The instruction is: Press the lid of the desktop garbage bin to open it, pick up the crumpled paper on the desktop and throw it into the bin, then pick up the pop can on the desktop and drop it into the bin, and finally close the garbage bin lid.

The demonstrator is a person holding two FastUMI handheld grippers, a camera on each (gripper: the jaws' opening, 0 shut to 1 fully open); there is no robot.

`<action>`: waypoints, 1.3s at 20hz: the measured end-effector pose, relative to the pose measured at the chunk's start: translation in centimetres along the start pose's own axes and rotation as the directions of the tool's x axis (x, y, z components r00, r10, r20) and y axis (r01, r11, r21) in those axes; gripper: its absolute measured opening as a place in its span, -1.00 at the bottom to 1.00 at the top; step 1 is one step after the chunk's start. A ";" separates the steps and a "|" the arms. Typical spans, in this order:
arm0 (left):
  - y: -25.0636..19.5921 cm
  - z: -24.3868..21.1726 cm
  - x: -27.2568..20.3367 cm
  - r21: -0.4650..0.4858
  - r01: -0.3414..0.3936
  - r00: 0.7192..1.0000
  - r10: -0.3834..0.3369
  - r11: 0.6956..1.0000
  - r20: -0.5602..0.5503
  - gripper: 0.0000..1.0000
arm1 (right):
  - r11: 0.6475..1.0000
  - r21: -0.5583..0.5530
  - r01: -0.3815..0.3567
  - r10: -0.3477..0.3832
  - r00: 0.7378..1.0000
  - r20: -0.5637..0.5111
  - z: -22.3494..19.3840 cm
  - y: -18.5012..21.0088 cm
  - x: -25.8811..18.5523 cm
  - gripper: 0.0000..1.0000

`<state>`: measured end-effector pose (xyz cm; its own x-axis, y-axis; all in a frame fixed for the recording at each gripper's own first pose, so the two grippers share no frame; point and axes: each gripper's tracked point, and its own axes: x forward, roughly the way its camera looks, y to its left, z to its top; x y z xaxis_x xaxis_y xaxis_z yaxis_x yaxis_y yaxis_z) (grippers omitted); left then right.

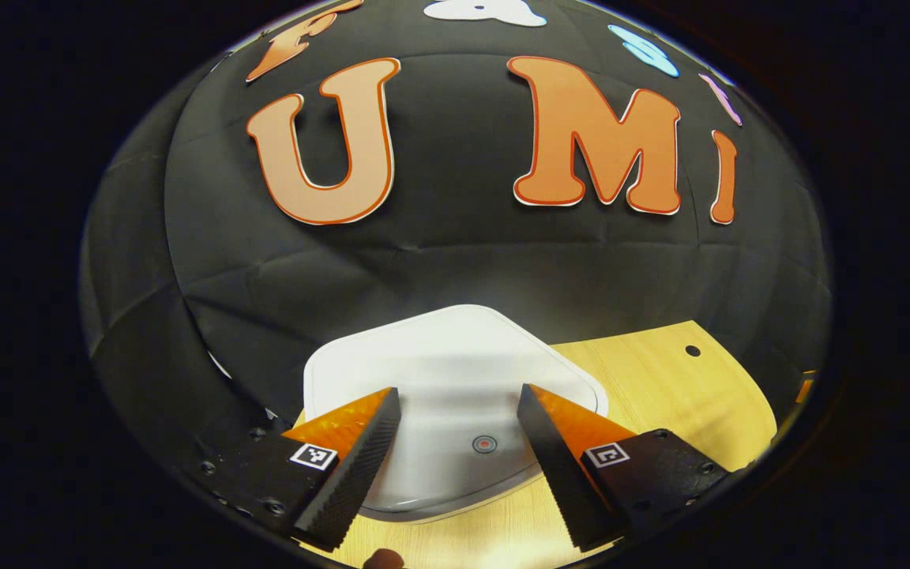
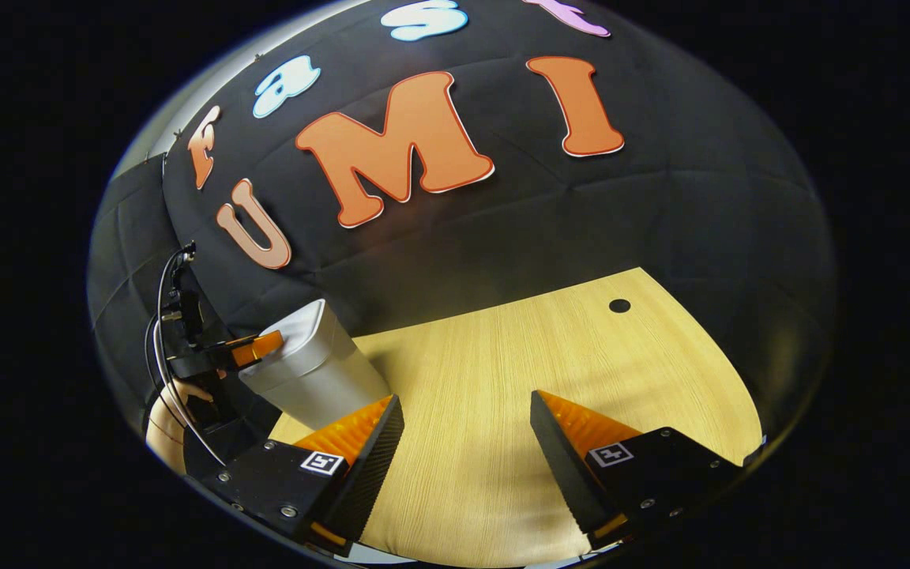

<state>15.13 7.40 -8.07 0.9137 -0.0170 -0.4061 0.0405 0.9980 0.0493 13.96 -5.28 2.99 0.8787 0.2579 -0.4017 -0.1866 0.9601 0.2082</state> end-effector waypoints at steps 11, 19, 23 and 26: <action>0.1 0.5 0.0 -0.010 -0.001 1.000 0.001 1.000 0.024 0.94 | 1.000 0.004 -0.006 0.006 1.000 0.007 0.1 0.4 -0.3 0.92; 1.5 1.6 -1.1 -0.030 -0.084 0.995 0.085 0.996 0.042 0.94 | 1.000 0.014 0.003 -0.003 0.999 0.041 1.3 0.2 -0.6 0.92; -0.2 3.1 -2.8 -0.105 -0.020 0.997 0.028 0.994 0.067 0.94 | 1.000 -0.015 0.000 0.001 0.997 0.078 3.1 1.0 -0.6 0.92; -1.3 5.1 -4.7 -0.144 0.029 0.992 -0.011 0.989 0.127 0.94 | 0.999 -0.039 -0.007 0.012 0.993 0.115 4.7 2.1 -0.8 0.92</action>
<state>12.86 5.88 -1.60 0.9571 -0.0356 -0.2877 0.0087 0.9955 -0.0944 14.93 -3.98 7.95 0.9212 0.2550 -0.2938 -0.2099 0.9617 0.1763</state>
